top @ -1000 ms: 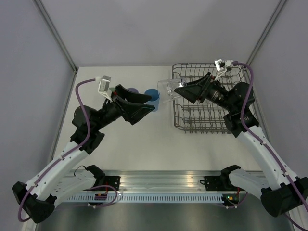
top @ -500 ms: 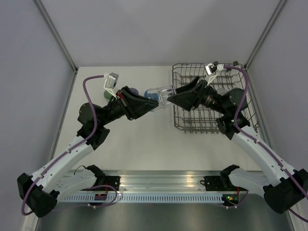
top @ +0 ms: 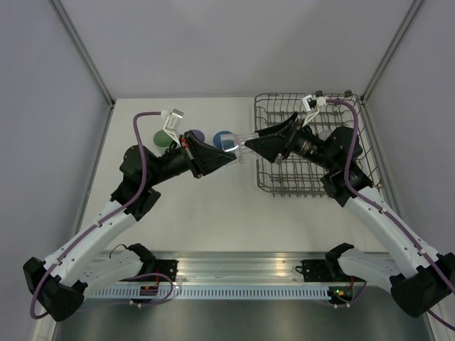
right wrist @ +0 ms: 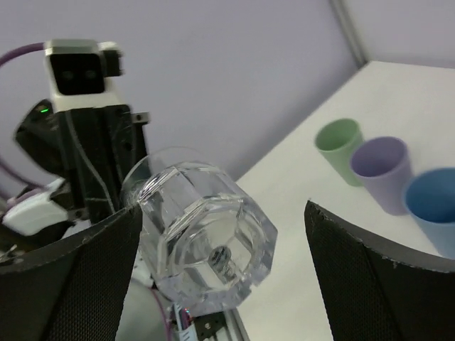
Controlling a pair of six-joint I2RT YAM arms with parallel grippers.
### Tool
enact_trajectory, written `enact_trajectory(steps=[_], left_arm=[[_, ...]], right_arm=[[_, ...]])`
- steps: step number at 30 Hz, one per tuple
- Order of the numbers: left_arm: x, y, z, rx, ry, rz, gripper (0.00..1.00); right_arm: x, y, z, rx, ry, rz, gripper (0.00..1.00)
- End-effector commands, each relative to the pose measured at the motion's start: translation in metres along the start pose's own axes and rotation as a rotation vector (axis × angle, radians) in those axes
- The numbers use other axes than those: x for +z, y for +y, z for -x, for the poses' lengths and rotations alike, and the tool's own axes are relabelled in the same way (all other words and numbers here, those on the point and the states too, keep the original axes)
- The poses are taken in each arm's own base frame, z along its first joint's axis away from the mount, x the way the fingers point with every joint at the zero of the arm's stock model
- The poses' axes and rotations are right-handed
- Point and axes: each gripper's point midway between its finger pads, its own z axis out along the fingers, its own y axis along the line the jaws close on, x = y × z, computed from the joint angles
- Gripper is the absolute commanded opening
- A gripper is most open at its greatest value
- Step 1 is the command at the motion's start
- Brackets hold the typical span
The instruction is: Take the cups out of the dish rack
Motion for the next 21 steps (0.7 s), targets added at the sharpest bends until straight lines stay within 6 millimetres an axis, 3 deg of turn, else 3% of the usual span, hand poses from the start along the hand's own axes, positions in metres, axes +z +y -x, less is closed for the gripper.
enact_trajectory(steps=[1,2,3,4,5,6,8,10,16,21], left_arm=[[-0.012,0.014,0.019,0.221,-0.007,0.175,0.02],[-0.016,0.021,0.022,0.24,-0.001,0.234,0.02],[-0.027,0.04,0.01,0.224,0.054,0.337,0.02],[-0.034,0.055,0.013,0.268,0.06,0.423,0.02],[-0.038,0.058,0.015,0.286,0.075,0.457,0.02],[-0.047,0.07,0.002,0.274,0.139,0.515,0.02],[-0.048,0.082,-0.003,0.296,0.202,0.558,0.02],[-0.054,0.104,-0.027,0.261,0.336,0.62,0.02],[-0.062,0.138,-0.047,0.232,0.575,0.772,0.02],[-0.067,0.172,-0.069,0.237,0.752,0.889,0.02]], right_arm=[[-0.021,-0.046,0.012,-0.181,-0.001,-0.324,0.98],[-0.036,-0.066,0.01,-0.184,0.003,-0.459,0.98],[-0.043,-0.073,0.012,-0.207,0.002,-0.513,0.98],[-0.05,-0.078,0.012,-0.24,0.01,-0.554,0.98],[-0.062,-0.086,0.009,-0.253,0.021,-0.618,0.98],[-0.068,-0.089,0.009,-0.264,0.029,-0.643,0.98],[-0.081,-0.093,0.006,-0.295,0.052,-0.698,0.98],[-0.091,-0.096,0.008,-0.315,0.055,-0.744,0.98],[-0.127,-0.108,0.009,-0.356,0.099,-0.925,0.98],[-0.137,-0.1,0.007,-0.358,0.138,-0.935,0.98]])
